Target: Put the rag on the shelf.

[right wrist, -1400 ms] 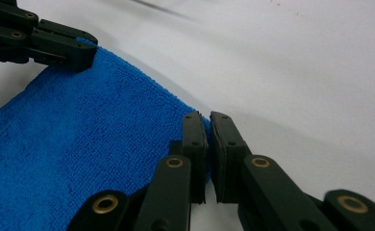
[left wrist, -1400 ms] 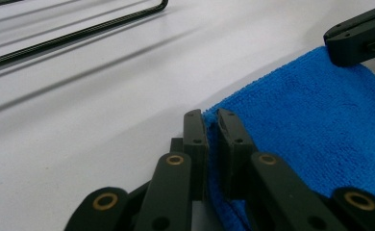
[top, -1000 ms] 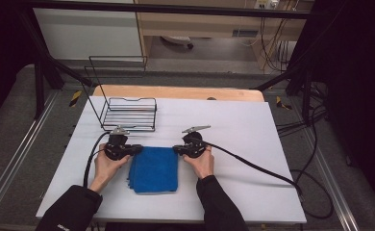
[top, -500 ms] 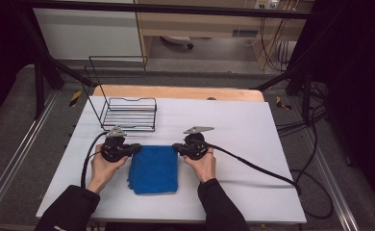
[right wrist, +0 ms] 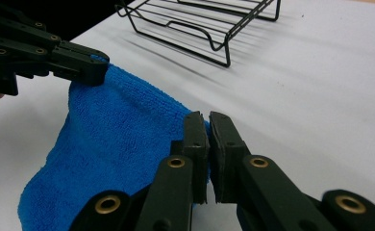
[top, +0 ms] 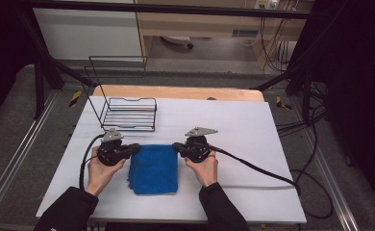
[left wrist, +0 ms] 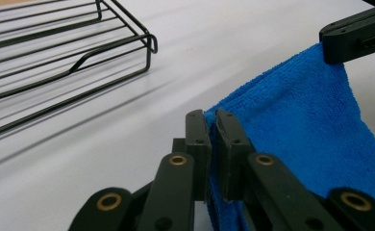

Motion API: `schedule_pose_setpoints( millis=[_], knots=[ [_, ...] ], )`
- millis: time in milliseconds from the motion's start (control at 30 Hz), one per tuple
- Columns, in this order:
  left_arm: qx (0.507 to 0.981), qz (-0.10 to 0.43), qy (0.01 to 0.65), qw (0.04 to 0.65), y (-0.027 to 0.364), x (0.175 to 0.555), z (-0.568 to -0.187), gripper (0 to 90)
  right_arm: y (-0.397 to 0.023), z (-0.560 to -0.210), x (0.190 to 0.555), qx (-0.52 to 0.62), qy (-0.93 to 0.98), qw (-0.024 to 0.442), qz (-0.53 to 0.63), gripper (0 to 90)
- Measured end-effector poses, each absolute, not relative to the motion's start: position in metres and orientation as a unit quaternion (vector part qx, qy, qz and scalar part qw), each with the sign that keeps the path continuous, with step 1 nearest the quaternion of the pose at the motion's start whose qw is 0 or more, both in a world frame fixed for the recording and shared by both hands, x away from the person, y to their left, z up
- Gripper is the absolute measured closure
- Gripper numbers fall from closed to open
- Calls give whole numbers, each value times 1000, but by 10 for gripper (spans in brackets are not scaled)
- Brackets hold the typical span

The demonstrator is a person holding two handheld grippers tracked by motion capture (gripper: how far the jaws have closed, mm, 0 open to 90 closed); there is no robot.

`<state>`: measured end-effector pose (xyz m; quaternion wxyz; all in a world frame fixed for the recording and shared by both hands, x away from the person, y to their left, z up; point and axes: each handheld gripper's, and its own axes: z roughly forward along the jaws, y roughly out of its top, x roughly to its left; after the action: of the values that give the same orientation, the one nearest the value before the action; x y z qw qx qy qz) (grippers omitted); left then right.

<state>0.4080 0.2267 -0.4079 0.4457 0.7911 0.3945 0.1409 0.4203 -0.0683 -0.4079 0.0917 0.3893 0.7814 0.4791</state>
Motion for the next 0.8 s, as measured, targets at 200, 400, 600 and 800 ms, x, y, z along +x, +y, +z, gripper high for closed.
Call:
schedule_pose_setpoints(
  millis=[200, 400, 600, 800],
  knots=[
    [785, 153, 385, 461, 227, 401, -401, 847, -71, -401, 415, 382, 776, 102, 491, 868],
    [776, 162, 378, 478, 226, 393, -392, 847, -75, -393, 410, 373, 769, 117, 505, 868],
    [768, 172, 372, 493, 226, 388, -382, 847, -79, -384, 405, 365, 759, 124, 525, 868],
    [762, 183, 365, 503, 226, 384, -374, 846, -81, -376, 402, 357, 752, 135, 538, 870]
  ],
)
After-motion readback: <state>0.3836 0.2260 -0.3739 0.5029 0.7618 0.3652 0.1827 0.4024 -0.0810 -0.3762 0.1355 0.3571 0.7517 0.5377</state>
